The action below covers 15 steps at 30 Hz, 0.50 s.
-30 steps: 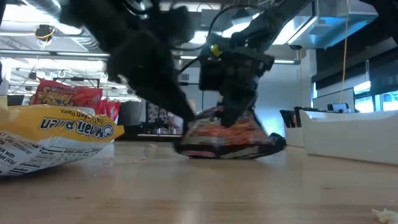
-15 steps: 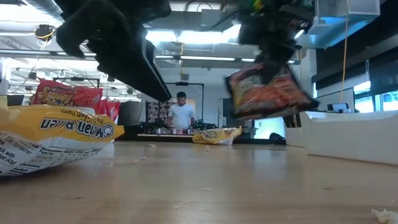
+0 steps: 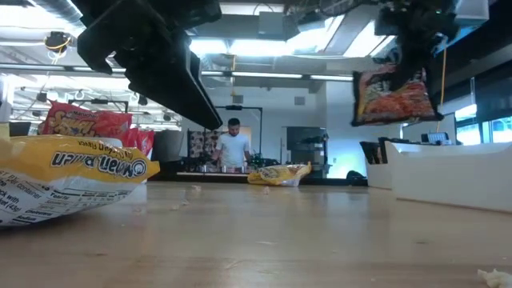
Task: Sort Maruchan noodles
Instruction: Put the black noodle into the top right white bin
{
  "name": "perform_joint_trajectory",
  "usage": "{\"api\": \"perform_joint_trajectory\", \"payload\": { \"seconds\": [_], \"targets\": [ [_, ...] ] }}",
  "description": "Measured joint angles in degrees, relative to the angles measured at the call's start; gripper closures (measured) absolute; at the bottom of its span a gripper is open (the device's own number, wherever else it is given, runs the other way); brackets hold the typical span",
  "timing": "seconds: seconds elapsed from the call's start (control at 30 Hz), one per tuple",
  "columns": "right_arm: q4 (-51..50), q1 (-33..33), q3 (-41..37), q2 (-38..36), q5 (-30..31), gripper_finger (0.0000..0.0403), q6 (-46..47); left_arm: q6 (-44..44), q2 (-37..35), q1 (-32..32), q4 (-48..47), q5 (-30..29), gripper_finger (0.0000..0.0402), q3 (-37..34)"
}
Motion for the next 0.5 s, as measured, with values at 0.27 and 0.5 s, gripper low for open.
{"api": "perform_joint_trajectory", "payload": {
  "seconds": [0.27,0.5],
  "targets": [
    [-6.9,-9.0,0.0,-3.0,13.2,0.0385,-3.5,0.0,0.0,0.1,0.3,-0.1,0.0258,0.0],
    [-1.2,-15.5,-5.6,-2.8,14.0,0.0385,-16.6,-0.1,0.0,0.1,0.3,-0.1,0.0258,0.0]
  ]
}}
